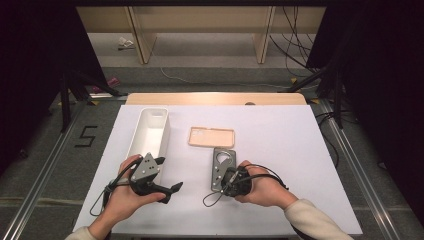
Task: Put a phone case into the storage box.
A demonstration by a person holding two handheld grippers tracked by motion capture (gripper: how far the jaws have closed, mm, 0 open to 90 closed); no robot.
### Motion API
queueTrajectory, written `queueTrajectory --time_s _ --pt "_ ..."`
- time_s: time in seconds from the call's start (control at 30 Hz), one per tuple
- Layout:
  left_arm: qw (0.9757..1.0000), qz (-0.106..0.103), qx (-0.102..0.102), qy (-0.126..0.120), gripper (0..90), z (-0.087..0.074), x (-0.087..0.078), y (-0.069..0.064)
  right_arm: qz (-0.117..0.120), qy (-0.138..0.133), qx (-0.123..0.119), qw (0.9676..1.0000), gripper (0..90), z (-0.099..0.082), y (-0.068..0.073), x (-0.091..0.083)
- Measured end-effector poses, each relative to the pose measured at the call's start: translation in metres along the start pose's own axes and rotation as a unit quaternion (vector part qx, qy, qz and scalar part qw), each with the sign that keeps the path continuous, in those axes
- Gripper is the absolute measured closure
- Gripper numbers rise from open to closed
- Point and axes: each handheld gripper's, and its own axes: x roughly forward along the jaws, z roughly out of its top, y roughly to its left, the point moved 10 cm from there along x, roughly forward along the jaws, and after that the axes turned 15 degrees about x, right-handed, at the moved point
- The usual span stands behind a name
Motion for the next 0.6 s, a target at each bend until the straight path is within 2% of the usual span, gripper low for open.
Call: queueTrajectory --time_s 0.03,0.2,0.27,0.37,0.6 --pt "1.0000 0.002 0.000 0.000 3.2 0.000 0.000 0.001 0.008 -0.014 0.006 0.9998 89.5 0.000 -0.001 -0.004" --pt "1.0000 0.006 0.000 -0.003 3.1 -0.001 0.000 0.003 0.014 -0.036 0.016 0.9991 89.5 0.000 -0.004 -0.012" --pt "1.0000 0.006 0.000 -0.004 3.1 -0.001 0.000 0.003 0.016 -0.042 0.012 0.9989 89.5 0.000 -0.005 -0.014" --pt "0.9999 0.007 -0.002 -0.007 3.1 -0.001 0.001 0.004 0.024 -0.064 0.017 0.9975 89.5 0.002 -0.005 -0.022" --pt "0.9999 0.007 -0.001 -0.009 3.2 -0.001 0.002 0.004 0.030 -0.081 0.022 0.9960 89.5 0.002 -0.007 -0.029"
